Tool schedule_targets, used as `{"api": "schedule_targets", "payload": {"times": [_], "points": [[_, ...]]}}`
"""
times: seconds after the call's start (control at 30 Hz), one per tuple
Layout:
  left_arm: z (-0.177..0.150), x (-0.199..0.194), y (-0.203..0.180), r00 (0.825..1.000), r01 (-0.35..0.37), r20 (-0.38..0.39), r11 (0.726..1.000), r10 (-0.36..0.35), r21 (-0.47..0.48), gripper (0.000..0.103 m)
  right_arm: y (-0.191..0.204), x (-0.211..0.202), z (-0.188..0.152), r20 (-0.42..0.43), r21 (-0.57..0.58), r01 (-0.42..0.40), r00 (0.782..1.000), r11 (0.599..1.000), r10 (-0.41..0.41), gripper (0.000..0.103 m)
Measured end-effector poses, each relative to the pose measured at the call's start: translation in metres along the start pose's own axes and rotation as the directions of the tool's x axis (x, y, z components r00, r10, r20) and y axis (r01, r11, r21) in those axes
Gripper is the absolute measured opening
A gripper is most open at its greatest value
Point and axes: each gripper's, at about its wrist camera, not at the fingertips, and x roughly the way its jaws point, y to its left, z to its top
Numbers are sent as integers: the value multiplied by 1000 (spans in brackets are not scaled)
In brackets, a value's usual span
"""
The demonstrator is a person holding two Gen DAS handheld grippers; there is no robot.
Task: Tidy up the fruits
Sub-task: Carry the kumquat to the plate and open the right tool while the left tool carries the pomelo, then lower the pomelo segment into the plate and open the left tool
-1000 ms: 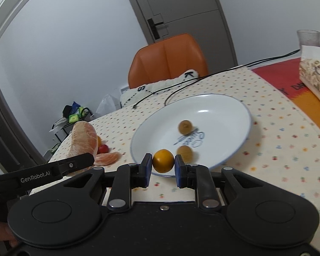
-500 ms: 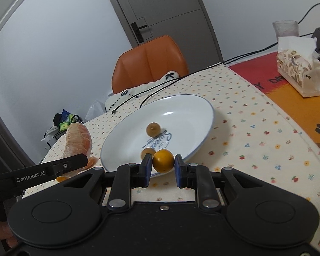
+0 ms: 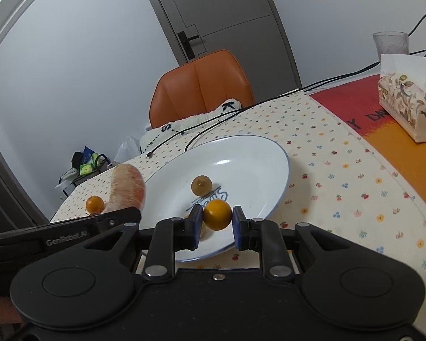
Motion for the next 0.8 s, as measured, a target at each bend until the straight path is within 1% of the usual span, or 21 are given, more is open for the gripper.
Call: {"api": "schedule_targets", "payload": {"times": [0.07,0.17,0.3,0.4,0.57,0.73,0.8], "points": [[2,7,-1,1000,-2,-5,1000,2,1,14,-1,3,0,-9,-5,2,1000,1000,-2,22],[2,17,-2,1000,-8,-20,1000,8,-7,14,-1,4,-1,-4,-11,6,1000,1000,-6,27],[-2,25,-1,999,-7,-51,1000,6,-11,14,-1,2,-3,-2,-10,-1,1000,1000,1,27],[-4,21,-1,999,-6,-32,1000,6,-6,14,-1,0,-3,-1,0,-7,1000,1000,7,28],[0,12,-4,1000,-17,-20,1000,18,13,15,5,-3,-4,0,-3,-4,1000,1000,4,32],[1,-3,1,1000,-23,-7,1000,23,14,27,9,-7,-7,3,-1,-6,1000,1000,6,36],[1,-11,4,1000,-31,6,999,31,18,40,11,-7,-7,2,3,-9,1000,1000,9,37]]}}
